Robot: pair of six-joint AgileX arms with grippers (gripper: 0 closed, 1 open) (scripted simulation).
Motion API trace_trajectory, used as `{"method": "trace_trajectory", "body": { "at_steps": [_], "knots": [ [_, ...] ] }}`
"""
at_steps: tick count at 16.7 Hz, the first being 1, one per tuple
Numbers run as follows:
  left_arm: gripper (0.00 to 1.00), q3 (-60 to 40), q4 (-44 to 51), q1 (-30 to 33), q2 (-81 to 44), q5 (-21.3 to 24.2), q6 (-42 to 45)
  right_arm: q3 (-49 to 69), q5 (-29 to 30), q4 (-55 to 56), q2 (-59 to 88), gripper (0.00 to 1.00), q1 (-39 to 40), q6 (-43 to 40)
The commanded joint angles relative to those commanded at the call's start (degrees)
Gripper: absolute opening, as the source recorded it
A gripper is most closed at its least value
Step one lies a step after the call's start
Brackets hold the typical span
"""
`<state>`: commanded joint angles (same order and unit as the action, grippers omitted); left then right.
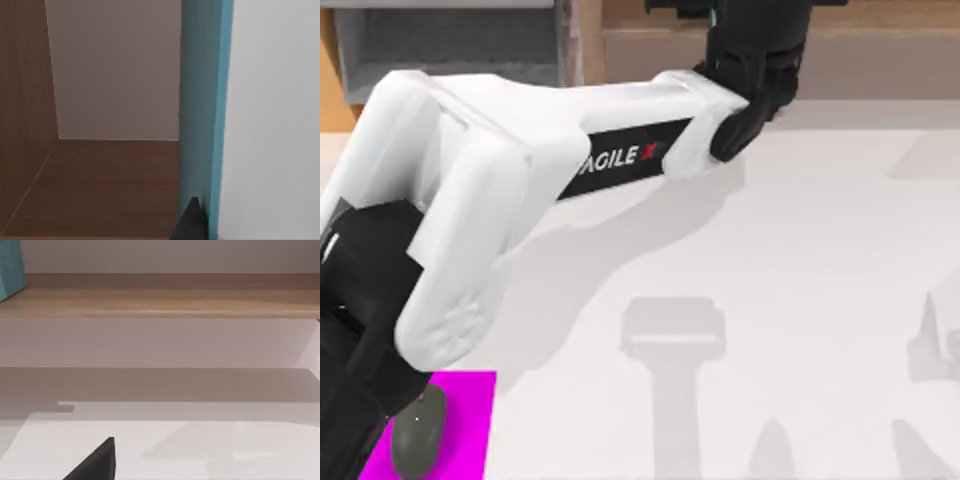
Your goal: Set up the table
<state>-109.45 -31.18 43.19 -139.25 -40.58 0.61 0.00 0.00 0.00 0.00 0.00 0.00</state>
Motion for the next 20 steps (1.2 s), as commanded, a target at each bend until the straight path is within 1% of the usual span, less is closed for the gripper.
{"method": "trace_trajectory", "body": {
  "at_steps": [4,5,14,20],
  "knots": [
    [0.02,0.00,0.00,0.00,0.00,0.00,0.00,0.00,0.00,0.00,0.00,1.00,0.00,0.00],
    [0.00,0.00,0.00,0.00,0.00,0.00,0.00,0.00,0.00,0.00,0.00,1.00,0.00,0.00],
    [0.00,0.19,-0.05,0.35,0.27,-0.04,0.09,0.00,0.00,0.00,0.00,1.00,0.00,0.00],
    [0.00,8.94,-2.36,2.67,6.72,-2.53,0.30,0.00,0.00,0.00,0.00,1.00,0.00,0.00]
  ]
}}
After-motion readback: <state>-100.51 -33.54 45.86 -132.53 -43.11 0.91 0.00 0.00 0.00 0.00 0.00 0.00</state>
